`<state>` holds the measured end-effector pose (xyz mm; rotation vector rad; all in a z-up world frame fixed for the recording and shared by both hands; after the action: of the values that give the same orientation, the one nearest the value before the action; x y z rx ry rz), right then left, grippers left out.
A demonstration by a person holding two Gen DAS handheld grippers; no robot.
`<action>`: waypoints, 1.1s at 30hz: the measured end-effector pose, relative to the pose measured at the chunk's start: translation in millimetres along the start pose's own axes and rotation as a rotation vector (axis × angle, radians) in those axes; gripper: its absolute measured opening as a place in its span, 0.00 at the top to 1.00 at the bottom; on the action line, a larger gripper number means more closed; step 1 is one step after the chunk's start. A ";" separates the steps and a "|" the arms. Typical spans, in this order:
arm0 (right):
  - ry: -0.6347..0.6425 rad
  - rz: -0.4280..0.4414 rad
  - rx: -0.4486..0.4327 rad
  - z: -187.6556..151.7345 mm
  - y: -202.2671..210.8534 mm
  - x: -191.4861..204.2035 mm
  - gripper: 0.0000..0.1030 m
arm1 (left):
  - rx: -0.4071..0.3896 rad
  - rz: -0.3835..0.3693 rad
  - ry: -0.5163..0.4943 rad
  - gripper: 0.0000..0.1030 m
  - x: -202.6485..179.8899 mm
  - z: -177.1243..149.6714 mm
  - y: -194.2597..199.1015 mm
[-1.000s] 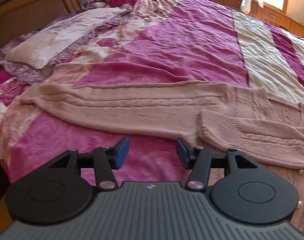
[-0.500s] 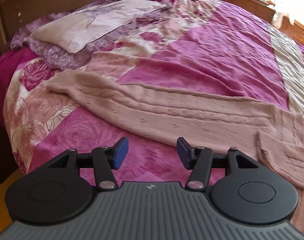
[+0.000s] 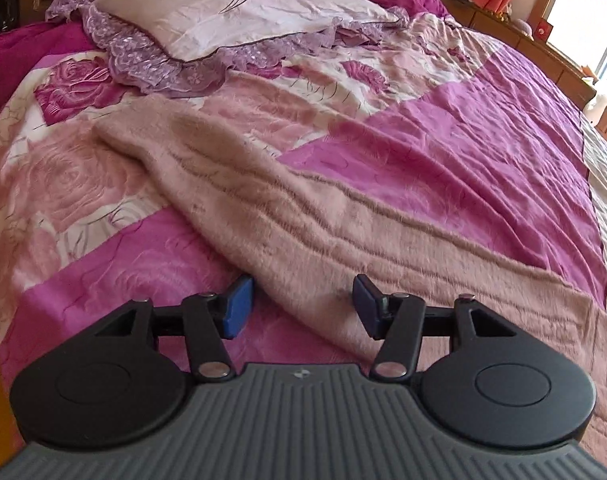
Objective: Fold small clothes
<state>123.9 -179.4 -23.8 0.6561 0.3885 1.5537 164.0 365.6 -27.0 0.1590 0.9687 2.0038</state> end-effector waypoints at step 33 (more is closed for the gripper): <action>-0.058 0.021 -0.065 11.6 12.3 -11.0 0.31 | -0.260 -0.165 -0.171 0.89 -78.8 46.5 70.0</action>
<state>121.3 -193.1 -9.3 0.6548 0.2876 1.5572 186.3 310.8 71.9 0.1013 0.5878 1.9089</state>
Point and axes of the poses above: each gripper's, at about its wrist camera, not at the fingertips, and y roughly against the way its jaws point, x to its left, z to its top, the point moved 9 cm from there along -y, roughly the way its jaws point, and after that the axes turned 2 degrees about -x, right-handed, at the moved point
